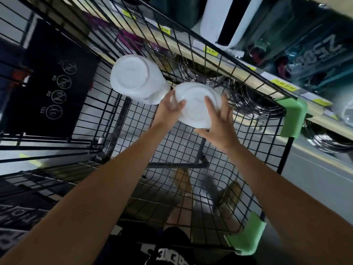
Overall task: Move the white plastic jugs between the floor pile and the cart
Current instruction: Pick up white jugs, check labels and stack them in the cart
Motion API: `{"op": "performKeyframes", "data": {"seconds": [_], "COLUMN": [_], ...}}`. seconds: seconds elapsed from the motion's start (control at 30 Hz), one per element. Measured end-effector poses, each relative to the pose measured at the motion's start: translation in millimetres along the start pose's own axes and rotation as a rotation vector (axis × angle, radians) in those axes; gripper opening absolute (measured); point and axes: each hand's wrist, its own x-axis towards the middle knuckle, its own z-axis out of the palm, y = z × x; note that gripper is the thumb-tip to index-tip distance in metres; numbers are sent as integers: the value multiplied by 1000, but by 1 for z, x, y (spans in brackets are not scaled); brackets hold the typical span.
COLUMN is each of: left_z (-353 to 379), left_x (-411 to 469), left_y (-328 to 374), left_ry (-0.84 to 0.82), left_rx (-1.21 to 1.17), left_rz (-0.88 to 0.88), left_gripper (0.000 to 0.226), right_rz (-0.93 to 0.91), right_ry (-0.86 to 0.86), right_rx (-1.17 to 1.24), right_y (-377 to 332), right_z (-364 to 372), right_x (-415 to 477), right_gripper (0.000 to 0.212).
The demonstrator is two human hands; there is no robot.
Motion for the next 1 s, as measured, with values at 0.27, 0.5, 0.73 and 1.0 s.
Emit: {"op": "performKeyframes", "data": {"seconds": [0.27, 0.5, 0.73, 1.0], "left_z": [13, 55, 156, 340], "left_x": [-64, -145, -235, -386], "left_y": [33, 94, 145, 184], "left_ry": [-117, -290, -442, -550], "left_rx": [205, 172, 332, 396], "left_rz": [-4, 136, 354, 465], "left_gripper": [82, 65, 46, 50], "right_rz": [253, 412, 477, 543], "right_ry": [64, 184, 366, 547], "right_rx": [524, 834, 883, 861], "right_y": [-16, -7, 61, 182], "right_z": [-70, -155, -221, -320], "right_x": [-38, -132, -246, -424], "right_gripper": [74, 58, 40, 31]}}
